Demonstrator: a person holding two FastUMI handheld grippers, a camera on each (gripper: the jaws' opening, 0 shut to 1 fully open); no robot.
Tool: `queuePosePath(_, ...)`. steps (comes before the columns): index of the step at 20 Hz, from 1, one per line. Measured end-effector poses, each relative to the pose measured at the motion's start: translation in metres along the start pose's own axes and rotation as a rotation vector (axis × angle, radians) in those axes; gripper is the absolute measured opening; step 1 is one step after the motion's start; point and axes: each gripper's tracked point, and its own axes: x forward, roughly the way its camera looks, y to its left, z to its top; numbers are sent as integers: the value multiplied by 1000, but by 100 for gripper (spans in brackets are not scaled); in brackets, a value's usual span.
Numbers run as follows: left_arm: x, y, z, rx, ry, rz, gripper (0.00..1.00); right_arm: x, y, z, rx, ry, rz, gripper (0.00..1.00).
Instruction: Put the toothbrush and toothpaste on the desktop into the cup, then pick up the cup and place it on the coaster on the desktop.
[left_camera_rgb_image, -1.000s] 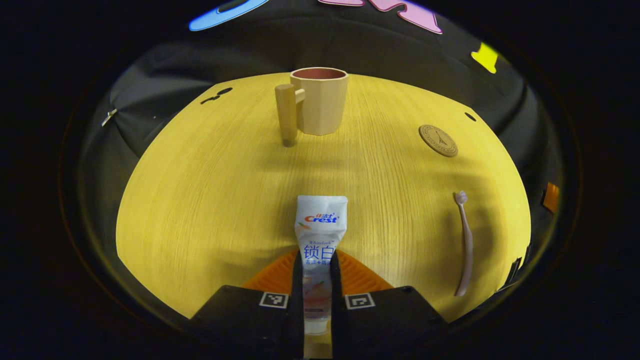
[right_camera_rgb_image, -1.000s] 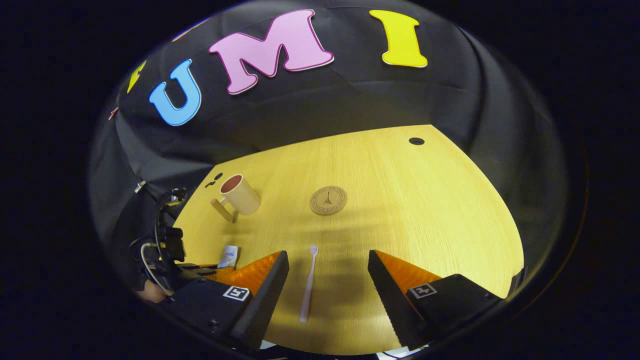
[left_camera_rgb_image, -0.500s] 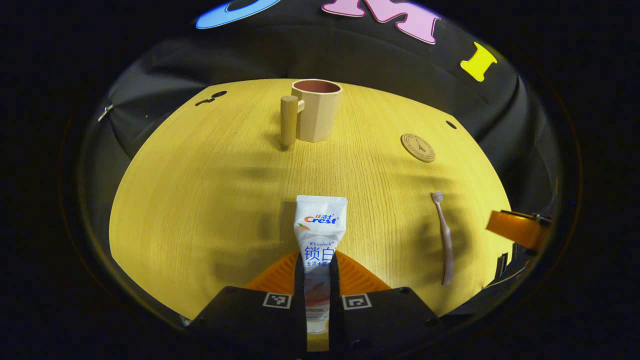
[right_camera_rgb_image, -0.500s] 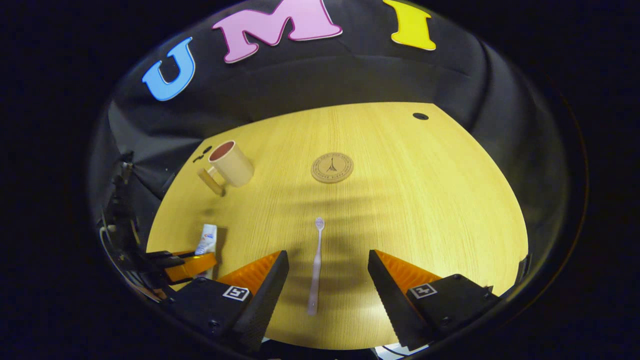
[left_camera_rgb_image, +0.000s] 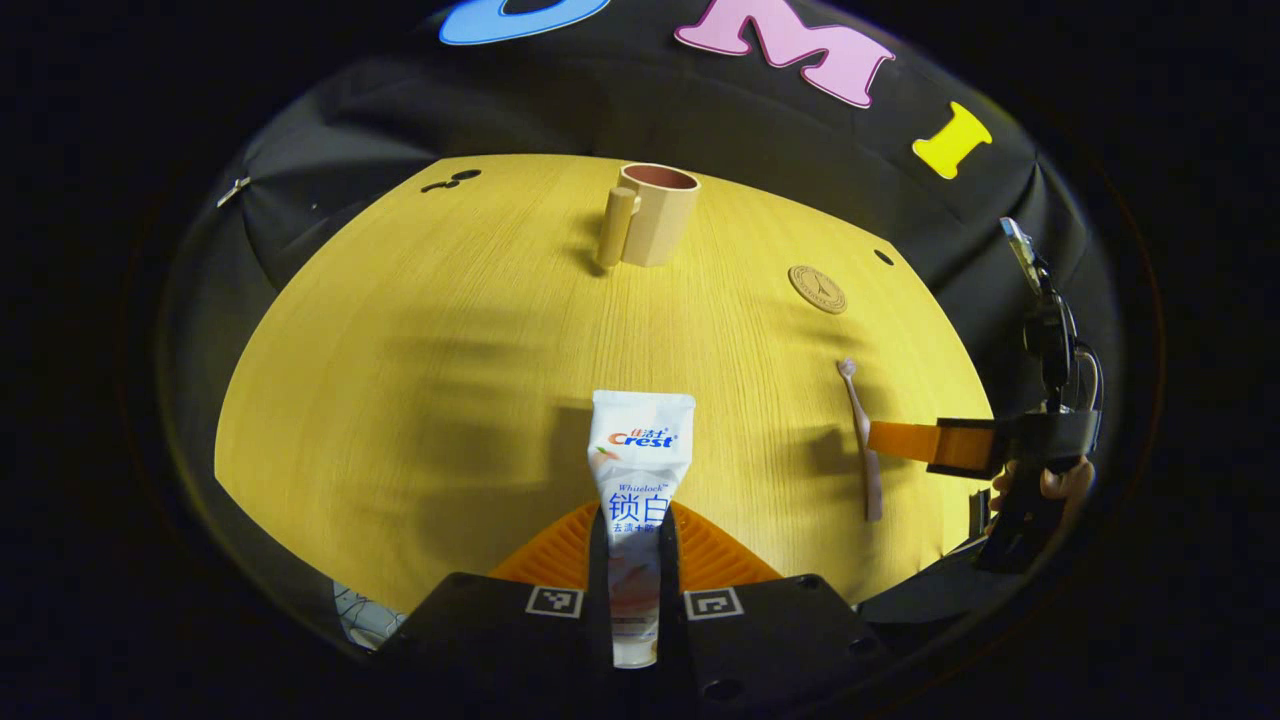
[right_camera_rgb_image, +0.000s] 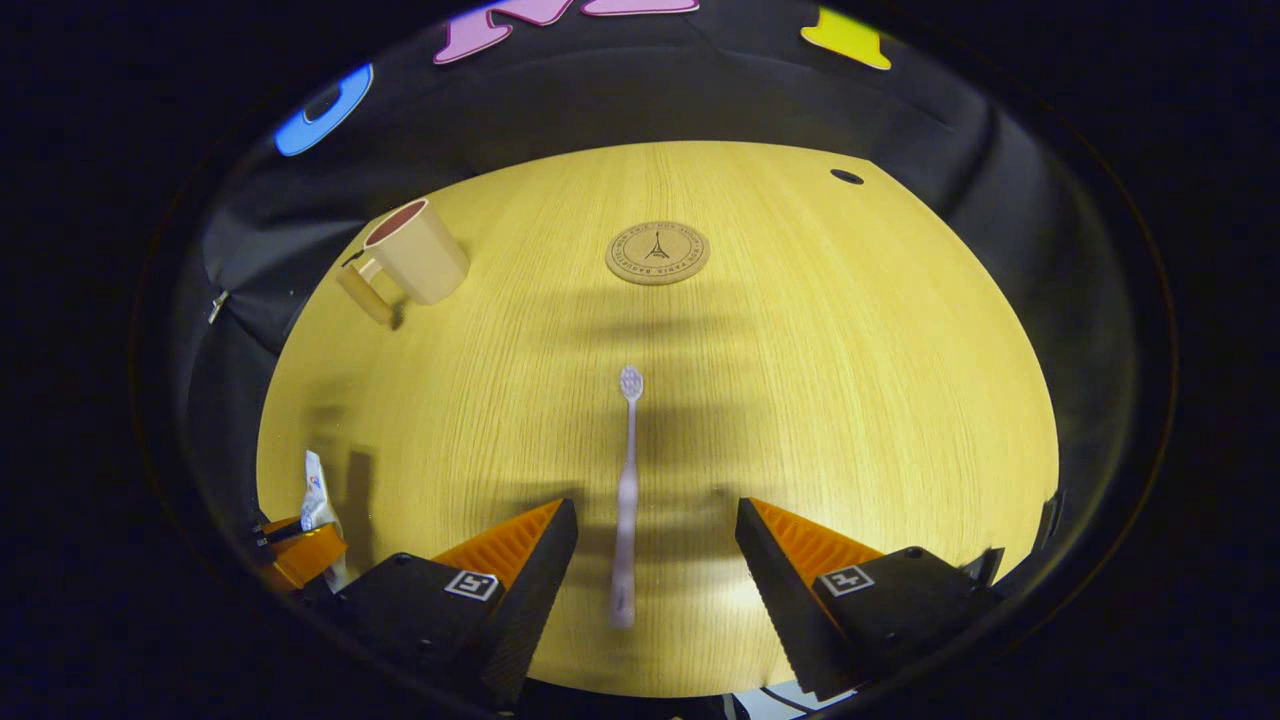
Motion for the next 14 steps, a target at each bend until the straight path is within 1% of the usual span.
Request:
queuePosePath(3, -8, 10, -10, 1, 9, -5, 23, 7, 4, 1, 0, -13, -17, 99)
queuePosePath(6, -15, 21, -14, 3, 11, -11, 22, 13, 7, -10, -1, 24, -26, 96)
queuePosePath(8, -17, 29, -14, 15, 10, -8, 22, 13, 8, -10, -13, 14, -44, 91)
queuePosePath(9, -17, 32, -13, 19, 7, -9, 22, 13, 7, -14, -6, 29, -54, 87)
queuePosePath(10, -18, 34, -11, 22, 4, -16, 22, 15, 7, -12, -5, 17, -67, 86)
queuePosePath(11, -18, 34, -12, 23, 4, -27, 22, 15, 7, -12, 0, 28, -72, 85)
queuePosePath(12, -17, 35, -11, 24, 3, -37, 22, 15, 9, -12, 5, 27, -75, 83)
queuePosePath(14, -14, 36, -10, 20, 3, -55, 23, 18, 13, -12, -3, 37, -71, 72)
